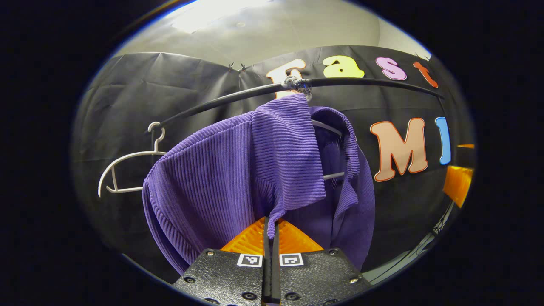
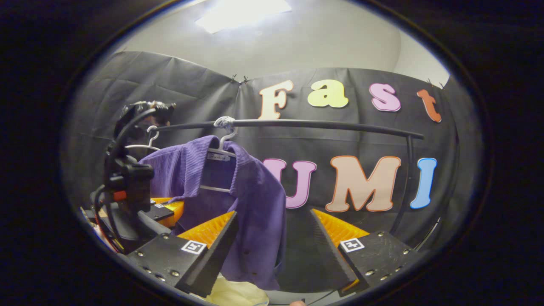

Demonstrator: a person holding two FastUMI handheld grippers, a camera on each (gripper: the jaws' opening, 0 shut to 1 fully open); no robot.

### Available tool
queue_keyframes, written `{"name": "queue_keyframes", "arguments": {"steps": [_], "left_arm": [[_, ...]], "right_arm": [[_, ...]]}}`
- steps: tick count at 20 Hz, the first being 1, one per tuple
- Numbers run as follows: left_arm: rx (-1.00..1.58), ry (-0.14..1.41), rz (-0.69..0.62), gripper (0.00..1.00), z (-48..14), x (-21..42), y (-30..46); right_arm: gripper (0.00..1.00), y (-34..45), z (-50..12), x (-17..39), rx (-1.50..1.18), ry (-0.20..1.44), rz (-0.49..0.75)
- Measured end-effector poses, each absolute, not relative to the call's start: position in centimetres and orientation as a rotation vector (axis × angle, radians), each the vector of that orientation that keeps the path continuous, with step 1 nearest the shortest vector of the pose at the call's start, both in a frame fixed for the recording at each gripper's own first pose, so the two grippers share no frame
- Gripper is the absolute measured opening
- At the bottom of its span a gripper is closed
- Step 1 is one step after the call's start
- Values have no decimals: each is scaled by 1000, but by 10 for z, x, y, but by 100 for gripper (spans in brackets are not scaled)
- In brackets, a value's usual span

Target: Grasp the clothes on the hanger with both hands and then place them into the laundry hamper below.

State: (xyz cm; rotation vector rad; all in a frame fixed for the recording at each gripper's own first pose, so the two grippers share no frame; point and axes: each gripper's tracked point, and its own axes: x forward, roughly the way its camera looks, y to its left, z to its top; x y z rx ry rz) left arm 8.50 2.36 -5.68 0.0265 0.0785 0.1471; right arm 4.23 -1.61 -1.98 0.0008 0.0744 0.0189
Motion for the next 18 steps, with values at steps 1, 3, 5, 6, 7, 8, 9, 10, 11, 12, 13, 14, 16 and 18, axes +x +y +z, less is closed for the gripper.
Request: {"name": "queue_keyframes", "arguments": {"steps": [1, 3, 5, 6, 7, 8, 9, 10, 11, 12, 13, 14, 16, 18], "left_arm": [[10, 82, 139, 0, -55, 81, 24], [-6, 82, 93, 0, -52, 77, 18], [-25, 68, 43, 0, -45, 70, 13], [-40, 60, 30, 0, -41, 67, 13], [-55, 54, 20, 0, -36, 64, 14], [-62, 54, 15, 0, -32, 61, 15], [-62, 55, 15, 0, -29, 58, 17], [-67, 51, 15, 0, -25, 54, 20], [-72, 43, 17, 0, -19, 51, 22], [-73, 40, 25, 0, -15, 49, 27], [-75, 36, 31, 0, -11, 46, 31], [-77, 30, 38, 0, -5, 42, 34], [-78, 13, 53, 0, 6, 34, 42], [-69, -3, 75, 0, 15, 28, 52]], "right_arm": [[97, -12, -22, 46, 1, 78, 28], [98, -2, -25, 48, 10, 83, 51], [97, 6, -29, 52, 18, 91, 72], [97, 11, -32, 54, 20, 96, 81], [97, 15, -35, 57, 20, 100, 91], [97, 19, -36, 58, 21, 101, 100], [98, 24, -37, 60, 21, 101, 108], [98, 27, -39, 62, 21, 101, 115], [97, 30, -41, 65, 20, 104, 119], [97, 32, -44, 69, 19, 108, 118], [97, 34, -46, 73, 21, 113, 118], [97, 38, -49, 77, 25, 116, 118], [97, 44, -55, 85, 37, 125, 123], [97, 53, -63, 92, 49, 139, 133]]}}
